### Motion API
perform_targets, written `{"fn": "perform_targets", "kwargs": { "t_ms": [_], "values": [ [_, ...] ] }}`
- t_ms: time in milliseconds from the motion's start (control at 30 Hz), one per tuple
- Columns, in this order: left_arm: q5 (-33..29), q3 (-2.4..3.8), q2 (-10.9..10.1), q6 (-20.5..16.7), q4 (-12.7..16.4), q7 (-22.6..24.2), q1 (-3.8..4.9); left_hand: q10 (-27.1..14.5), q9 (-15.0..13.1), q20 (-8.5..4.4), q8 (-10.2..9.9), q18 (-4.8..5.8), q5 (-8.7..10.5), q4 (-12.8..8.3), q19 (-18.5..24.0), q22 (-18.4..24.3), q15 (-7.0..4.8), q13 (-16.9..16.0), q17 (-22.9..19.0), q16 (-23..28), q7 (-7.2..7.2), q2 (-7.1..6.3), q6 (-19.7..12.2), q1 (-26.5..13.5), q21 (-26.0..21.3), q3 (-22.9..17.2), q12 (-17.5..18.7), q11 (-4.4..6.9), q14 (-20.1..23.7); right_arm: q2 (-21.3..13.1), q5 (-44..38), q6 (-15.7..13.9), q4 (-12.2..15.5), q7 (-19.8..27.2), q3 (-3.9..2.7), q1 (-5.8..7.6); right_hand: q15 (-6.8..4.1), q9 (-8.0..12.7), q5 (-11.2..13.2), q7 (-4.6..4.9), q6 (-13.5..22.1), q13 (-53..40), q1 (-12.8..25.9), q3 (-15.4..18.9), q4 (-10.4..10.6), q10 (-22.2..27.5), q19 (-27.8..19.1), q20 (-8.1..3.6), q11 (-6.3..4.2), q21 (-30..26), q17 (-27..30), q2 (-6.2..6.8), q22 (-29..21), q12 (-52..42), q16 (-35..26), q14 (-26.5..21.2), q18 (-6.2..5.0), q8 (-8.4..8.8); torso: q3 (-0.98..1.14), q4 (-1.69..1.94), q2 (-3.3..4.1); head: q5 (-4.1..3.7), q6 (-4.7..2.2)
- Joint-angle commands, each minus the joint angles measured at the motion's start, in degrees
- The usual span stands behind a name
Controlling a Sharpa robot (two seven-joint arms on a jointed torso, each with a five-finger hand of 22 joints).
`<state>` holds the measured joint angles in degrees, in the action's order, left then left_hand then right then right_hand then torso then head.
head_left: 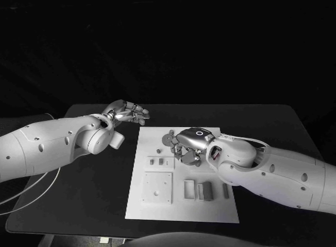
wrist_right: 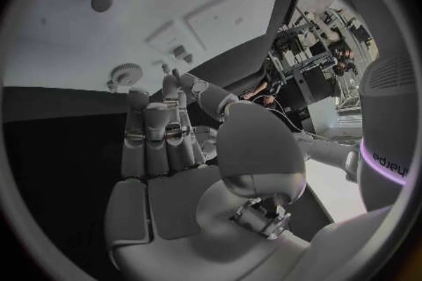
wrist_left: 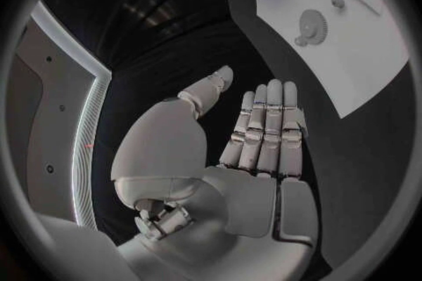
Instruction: Assemble the parts on the task board
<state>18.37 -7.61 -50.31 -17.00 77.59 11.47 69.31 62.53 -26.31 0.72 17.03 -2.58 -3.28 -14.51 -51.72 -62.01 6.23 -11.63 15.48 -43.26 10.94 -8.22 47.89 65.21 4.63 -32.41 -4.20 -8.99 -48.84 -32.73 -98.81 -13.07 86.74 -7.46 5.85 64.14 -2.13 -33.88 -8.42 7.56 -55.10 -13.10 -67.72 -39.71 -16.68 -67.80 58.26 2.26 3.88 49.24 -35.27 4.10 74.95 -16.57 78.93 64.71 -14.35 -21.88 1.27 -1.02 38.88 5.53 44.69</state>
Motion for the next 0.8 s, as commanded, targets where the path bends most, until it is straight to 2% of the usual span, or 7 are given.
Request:
{"fn": "perform_targets", "kwargs": {
  "t_ms": [33,200,333,633,733,800],
  "values": [
    [-0.36,0.04,0.17,0.07,0.01,0.16,0.12,0.08,0.07,0.01,0.12,-0.41,0.01,-0.06,-0.51,0.08,0.09,0.08,0.07,0.32,-0.1,0.0,-0.31,-0.29,-0.32,0.29,-0.13,0.09,-0.49,1.07,0.38,1.78,-0.34,0.91,0.6,-0.02,-0.17,-0.07,-0.32,-1.98,-4.37,-0.03,0.34,-0.21,-0.04,-0.11,0.25,0.0,0.13,0.13,0.07,-0.07,0.88,0.32,-0.27,0.0,-0.65,-0.27,-0.09,0.0,0.03,1.26,0.29],
    [-0.36,0.03,0.53,0.05,0.02,0.0,0.14,0.07,0.08,0.01,0.12,-0.4,0.01,-0.07,-0.51,0.09,0.09,0.09,0.09,0.34,-0.1,-0.02,-0.31,-0.28,-0.33,0.29,-0.13,0.08,-0.49,2.75,0.22,1.85,-0.93,1.27,2.26,-0.09,-0.16,-0.09,-0.31,-1.96,-4.34,-0.03,0.38,-0.22,-0.05,-0.1,0.24,0.0,0.14,0.12,0.06,-0.11,0.88,0.37,-0.29,0.0,-0.65,-0.24,0.05,0.12,0.13,2.02,0.58],
    [-0.36,0.03,0.71,0.01,0.08,-0.09,0.18,0.06,0.08,0.01,0.13,-0.39,0.01,-0.08,-0.5,0.1,0.09,0.09,0.12,0.37,-0.1,-0.07,-0.3,-0.27,-0.35,0.3,-0.12,0.08,-0.48,3.55,0.1,2.3,-1.71,1.43,3.17,-0.46,-0.14,-0.12,-0.31,-1.95,-4.31,-0.02,0.42,-0.23,-0.05,-0.08,0.22,0.0,0.15,0.1,0.06,-0.16,0.88,0.42,-0.31,-0.01,-0.65,-0.2,0.09,0.13,0.15,2.92,0.92],
    [-0.36,0.03,1.06,0.07,-0.08,-0.25,0.27,0.05,0.08,0.01,0.13,-0.36,0.01,-0.07,-0.48,0.12,0.1,0.11,0.17,0.43,-0.09,-0.1,-0.3,-0.27,-0.38,0.31,-0.11,0.06,-0.46,4.05,0.22,3.37,-1.52,1.94,3.75,-1.49,-0.11,-0.18,-0.31,-1.91,-4.25,-0.02,0.53,-0.23,-0.06,-0.05,0.18,0.0,0.19,0.05,0.05,-0.26,0.87,0.53,-0.37,-0.04,-0.65,-0.12,0.23,0.0,0.18,4.33,2.14],
    [-0.36,0.03,1.13,0.12,-0.05,-0.27,0.27,0.04,0.08,0.01,0.13,-0.36,0.01,-0.06,-0.48,0.12,0.1,0.11,0.19,0.45,-0.09,-0.11,-0.3,-0.28,-0.39,0.31,-0.11,0.06,-0.46,4.11,0.61,3.63,-1.53,2.15,4.29,-1.76,-0.1,-0.2,-0.3,-1.9,-4.22,-0.01,0.58,-0.23,-0.06,-0.03,0.17,0.01,0.2,0.04,0.05,-0.29,0.87,0.57,-0.39,-0.05,-0.65,-0.09,0.23,0.03,0.16,4.46,2.41],
    [-0.36,0.03,1.16,0.13,-0.05,-0.3,0.27,0.04,0.09,0.01,0.13,-0.35,0.01,-0.05,-0.48,0.13,0.1,0.12,0.2,0.45,-0.09,-0.11,-0.31,-0.28,-0.4,0.31,-0.1,0.06,-0.46,4.09,0.71,3.56,-1.48,2.19,4.43,-2.24,-0.09,-0.21,-0.3,-1.89,-4.21,-0.01,0.62,-0.22,-0.06,-0.02,0.16,0.01,0.21,0.03,0.05,-0.31,0.87,0.59,-0.4,-0.06,-0.65,-0.07,0.21,0.01,0.17,4.4,2.5]
  ]
}}
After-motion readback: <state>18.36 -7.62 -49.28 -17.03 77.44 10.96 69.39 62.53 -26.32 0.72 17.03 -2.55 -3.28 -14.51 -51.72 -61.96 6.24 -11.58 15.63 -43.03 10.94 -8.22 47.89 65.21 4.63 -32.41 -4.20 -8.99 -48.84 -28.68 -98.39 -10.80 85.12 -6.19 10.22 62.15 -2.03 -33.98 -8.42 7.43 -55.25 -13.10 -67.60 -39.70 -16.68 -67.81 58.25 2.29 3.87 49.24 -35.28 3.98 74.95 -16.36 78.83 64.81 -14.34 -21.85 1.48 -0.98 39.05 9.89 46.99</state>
